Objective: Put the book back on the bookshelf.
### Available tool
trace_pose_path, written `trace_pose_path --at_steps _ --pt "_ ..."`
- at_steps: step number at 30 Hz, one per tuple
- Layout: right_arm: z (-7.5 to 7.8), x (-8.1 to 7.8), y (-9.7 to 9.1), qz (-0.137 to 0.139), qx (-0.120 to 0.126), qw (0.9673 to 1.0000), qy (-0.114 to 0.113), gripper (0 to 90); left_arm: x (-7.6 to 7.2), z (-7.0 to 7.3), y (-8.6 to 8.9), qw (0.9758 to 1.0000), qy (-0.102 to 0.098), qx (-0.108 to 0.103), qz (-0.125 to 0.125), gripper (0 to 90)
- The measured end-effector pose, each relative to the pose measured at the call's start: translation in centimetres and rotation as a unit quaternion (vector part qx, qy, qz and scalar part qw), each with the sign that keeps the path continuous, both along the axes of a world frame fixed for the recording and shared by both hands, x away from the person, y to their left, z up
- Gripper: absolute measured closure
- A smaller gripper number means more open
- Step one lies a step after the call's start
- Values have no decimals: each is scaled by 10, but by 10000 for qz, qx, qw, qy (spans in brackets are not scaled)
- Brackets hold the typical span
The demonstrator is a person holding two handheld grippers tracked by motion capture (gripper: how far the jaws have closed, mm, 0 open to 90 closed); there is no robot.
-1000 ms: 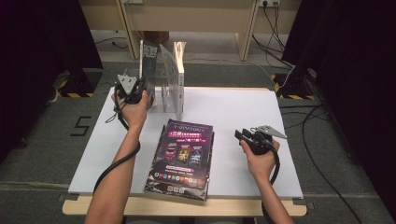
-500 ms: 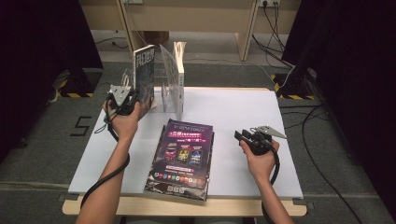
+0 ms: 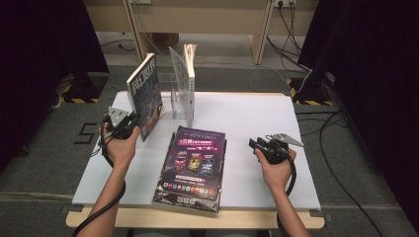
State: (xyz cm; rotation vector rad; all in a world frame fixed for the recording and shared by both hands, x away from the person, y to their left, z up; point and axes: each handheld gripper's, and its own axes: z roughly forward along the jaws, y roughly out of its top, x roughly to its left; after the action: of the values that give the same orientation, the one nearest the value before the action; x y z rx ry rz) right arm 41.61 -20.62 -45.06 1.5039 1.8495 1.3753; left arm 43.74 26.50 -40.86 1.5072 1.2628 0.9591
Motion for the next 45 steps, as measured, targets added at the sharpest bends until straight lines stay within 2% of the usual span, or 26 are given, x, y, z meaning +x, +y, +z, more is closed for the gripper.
trace_pose_path --at_steps 1,4,9,11,14,23,29,33,35,37,41,45 --pt "0 0 0 0 0 10000 2 604 -2 -2 1 10000 21 23 -17 821" --pt "-1 0 0 -2 1 10000 19 603 -6 -4 3 10000 13 -80 9 809" --pt "-3 1 2 23 -21 10000 52 601 -10 5 4 9992 -193 -361 16 762" --pt "-4 1 2 35 -19 10000 82 600 -13 9 4 9982 -317 -498 54 761" --pt "-4 1 2 40 -32 10000 83 598 -15 15 2 9973 -421 -594 46 765" --pt "-3 1 1 23 5 9999 108 591 -5 31 -4 9964 -615 -588 -12 735" --pt "-4 1 -1 12 0 9999 124 588 5 37 -8 9959 -613 -650 -108 708" --pt "-3 1 -2 3 14 9999 124 588 6 36 -6 9957 -658 -655 -78 806" --pt "-3 1 -3 -6 1 9999 142 587 6 35 -3 9945 -641 -827 -35 819" --pt "-4 2 -3 4 1 9999 131 587 6 36 1 9950 -649 -764 21 820" --pt "-5 2 -2 13 -16 9999 163 586 5 38 2 9964 -658 -538 -73 821" --pt "-4 2 -1 20 -12 9998 184 587 6 38 3 9959 -659 -617 -40 821"
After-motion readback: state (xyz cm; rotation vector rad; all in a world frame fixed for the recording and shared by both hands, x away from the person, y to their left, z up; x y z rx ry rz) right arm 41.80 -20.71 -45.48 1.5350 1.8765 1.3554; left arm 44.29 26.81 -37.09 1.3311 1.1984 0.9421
